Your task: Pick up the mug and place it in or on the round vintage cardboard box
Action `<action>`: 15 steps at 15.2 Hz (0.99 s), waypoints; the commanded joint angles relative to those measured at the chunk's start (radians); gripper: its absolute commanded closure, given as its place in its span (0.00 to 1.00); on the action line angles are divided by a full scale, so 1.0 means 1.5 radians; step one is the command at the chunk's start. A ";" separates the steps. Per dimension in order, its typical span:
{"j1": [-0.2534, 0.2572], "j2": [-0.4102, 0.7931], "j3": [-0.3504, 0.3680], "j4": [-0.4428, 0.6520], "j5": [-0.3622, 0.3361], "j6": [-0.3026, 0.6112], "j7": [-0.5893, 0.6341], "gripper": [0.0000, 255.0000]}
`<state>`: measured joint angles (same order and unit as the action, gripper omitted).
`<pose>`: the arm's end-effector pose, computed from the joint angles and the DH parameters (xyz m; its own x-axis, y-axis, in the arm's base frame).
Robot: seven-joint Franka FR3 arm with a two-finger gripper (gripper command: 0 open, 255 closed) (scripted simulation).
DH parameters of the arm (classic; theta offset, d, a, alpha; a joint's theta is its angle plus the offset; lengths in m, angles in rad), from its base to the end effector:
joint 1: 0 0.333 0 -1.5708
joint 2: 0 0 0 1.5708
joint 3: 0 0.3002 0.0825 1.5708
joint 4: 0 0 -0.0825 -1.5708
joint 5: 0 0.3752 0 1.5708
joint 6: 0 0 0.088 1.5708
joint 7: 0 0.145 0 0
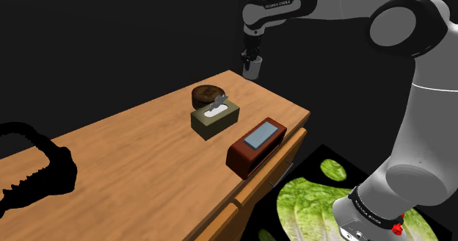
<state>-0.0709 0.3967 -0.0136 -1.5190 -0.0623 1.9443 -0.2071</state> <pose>0.6624 -0.0615 0.3866 0.9892 0.1456 0.0141 0.1443 -0.9872 0.0682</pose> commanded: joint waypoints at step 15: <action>0.040 0.003 0.016 0.119 -0.006 -0.120 0.048 1.00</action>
<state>-0.0246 0.3879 0.0054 -1.3593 -0.0685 1.7719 -0.1536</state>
